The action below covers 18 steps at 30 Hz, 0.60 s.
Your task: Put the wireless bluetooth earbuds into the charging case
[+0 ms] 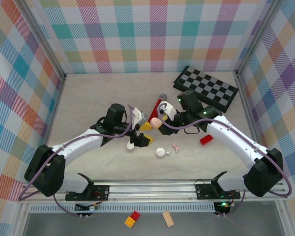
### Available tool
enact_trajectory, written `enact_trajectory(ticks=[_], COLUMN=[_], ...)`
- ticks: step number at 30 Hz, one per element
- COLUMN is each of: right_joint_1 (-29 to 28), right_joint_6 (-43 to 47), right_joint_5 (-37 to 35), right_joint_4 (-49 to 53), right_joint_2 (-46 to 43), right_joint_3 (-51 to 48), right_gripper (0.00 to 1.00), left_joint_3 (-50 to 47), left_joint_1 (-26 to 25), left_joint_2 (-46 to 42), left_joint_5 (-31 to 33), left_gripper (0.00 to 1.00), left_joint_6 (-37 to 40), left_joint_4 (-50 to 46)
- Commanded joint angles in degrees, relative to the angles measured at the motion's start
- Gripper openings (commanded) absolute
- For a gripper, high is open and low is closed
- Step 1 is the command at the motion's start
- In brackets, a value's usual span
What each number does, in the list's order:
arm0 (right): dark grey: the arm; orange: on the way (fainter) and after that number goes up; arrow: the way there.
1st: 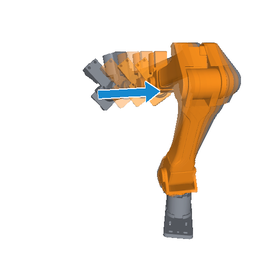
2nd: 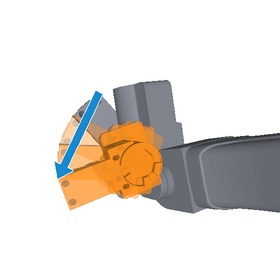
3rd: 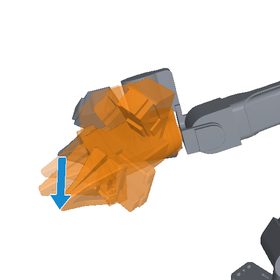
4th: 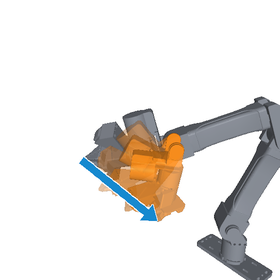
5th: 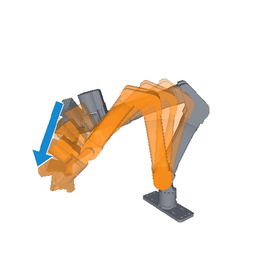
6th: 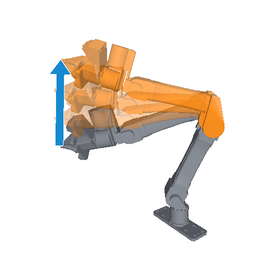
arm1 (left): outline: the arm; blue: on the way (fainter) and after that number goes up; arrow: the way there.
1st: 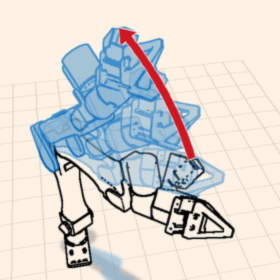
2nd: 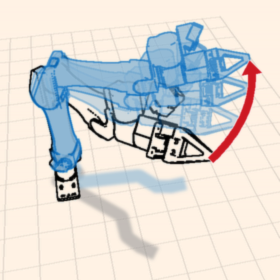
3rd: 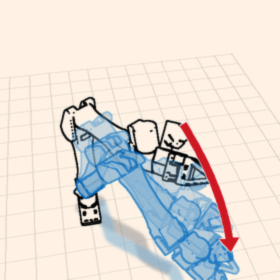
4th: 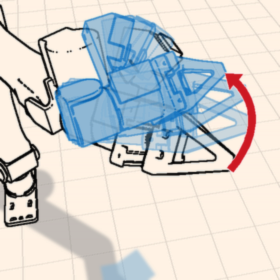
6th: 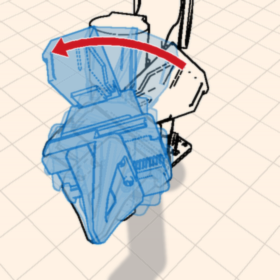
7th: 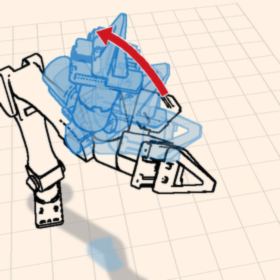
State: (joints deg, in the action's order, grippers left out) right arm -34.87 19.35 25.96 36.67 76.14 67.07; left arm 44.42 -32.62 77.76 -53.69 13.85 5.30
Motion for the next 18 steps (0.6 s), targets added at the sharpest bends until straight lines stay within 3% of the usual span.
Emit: enact_trajectory(ticks=[1,10,18], right_joint_1=[0.24,0.43,0.42], right_joint_6=[3.73,6.51,7.38], right_joint_5=[7.31,11.99,13.58], right_joint_4=[4.84,8.23,10.08], right_joint_2=[-1.17,-0.20,1.37], right_joint_3=[2.18,3.16,4.15], right_gripper=[0.42,0.42,0.40], left_joint_3=[1.80,1.46,0.66], left_joint_1=[-0.59,-0.60,-0.95], left_joint_2=[0.31,-1.54,-1.29], left_joint_5=[-4.41,-7.12,-8.90], left_gripper=[0.78,0.61,0.57], left_joint_6=[2.85,-0.10,-2.90], left_joint_4=[-2.13,3.46,8.49])
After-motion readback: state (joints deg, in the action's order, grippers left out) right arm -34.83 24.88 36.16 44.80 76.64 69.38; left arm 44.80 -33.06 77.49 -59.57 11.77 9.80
